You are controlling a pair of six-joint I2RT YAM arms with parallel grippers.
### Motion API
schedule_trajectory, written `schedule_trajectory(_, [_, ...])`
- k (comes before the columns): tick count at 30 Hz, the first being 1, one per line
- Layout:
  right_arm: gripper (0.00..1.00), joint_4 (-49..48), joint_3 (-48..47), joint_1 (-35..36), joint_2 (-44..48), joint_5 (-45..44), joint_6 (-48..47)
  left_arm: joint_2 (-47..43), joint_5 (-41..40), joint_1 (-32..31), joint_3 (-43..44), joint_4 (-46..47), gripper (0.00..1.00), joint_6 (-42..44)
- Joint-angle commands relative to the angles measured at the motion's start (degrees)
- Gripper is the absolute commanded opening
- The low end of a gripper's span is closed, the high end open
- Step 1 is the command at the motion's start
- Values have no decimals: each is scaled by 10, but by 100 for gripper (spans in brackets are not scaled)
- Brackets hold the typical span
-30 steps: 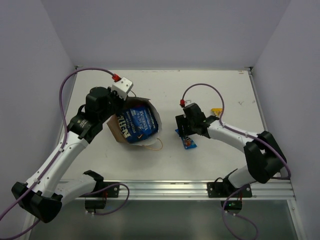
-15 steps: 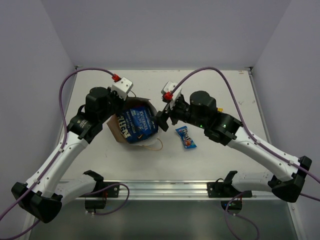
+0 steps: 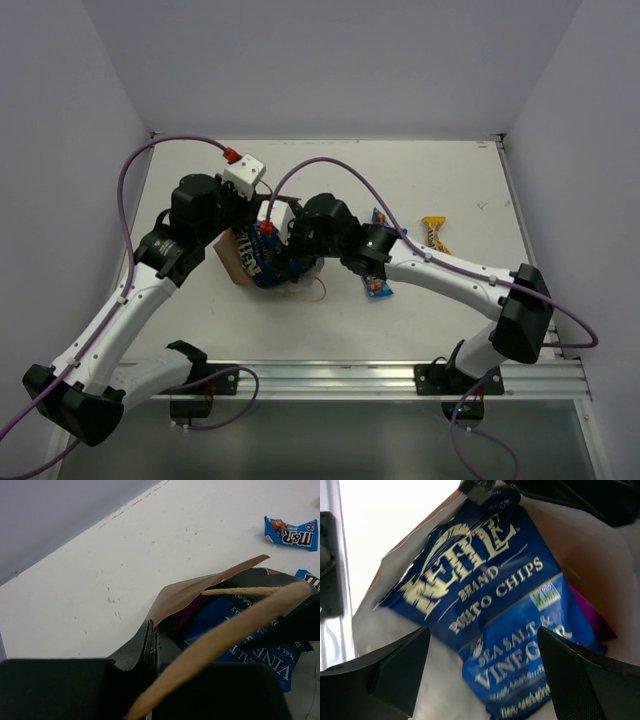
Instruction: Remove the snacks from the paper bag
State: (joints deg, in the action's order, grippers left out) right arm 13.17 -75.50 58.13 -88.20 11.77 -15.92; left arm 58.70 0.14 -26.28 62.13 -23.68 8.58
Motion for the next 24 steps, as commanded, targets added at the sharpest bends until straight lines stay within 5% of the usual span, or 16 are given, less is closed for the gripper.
schedule_trajectory(1, [90, -82, -7, 6, -27, 8, -2, -6, 17, 1, 26, 43, 0, -17])
schedule_trajectory(5, [89, -104, -13, 8, -63, 19, 8, -5, 28, 2, 26, 43, 0, -27])
schedule_trajectory(9, [77, -129, 2, 9, -73, -5, 24, -7, 31, 2, 23, 45, 0, -30])
schedule_trajectory(10, [52, -146, 5, 9, -73, -11, 25, -7, 31, 2, 23, 45, 0, -30])
schedule_trajectory(13, [11, -159, 18, 9, -62, -31, 26, -8, 32, 2, 23, 45, 0, -29])
schedule_trajectory(15, [3, -155, 26, 9, -45, -37, 20, -10, 29, 2, 23, 44, 0, -28])
schedule_trajectory(24, [0, -109, 50, 9, 54, -37, 23, -17, 4, 2, 19, 41, 0, -18])
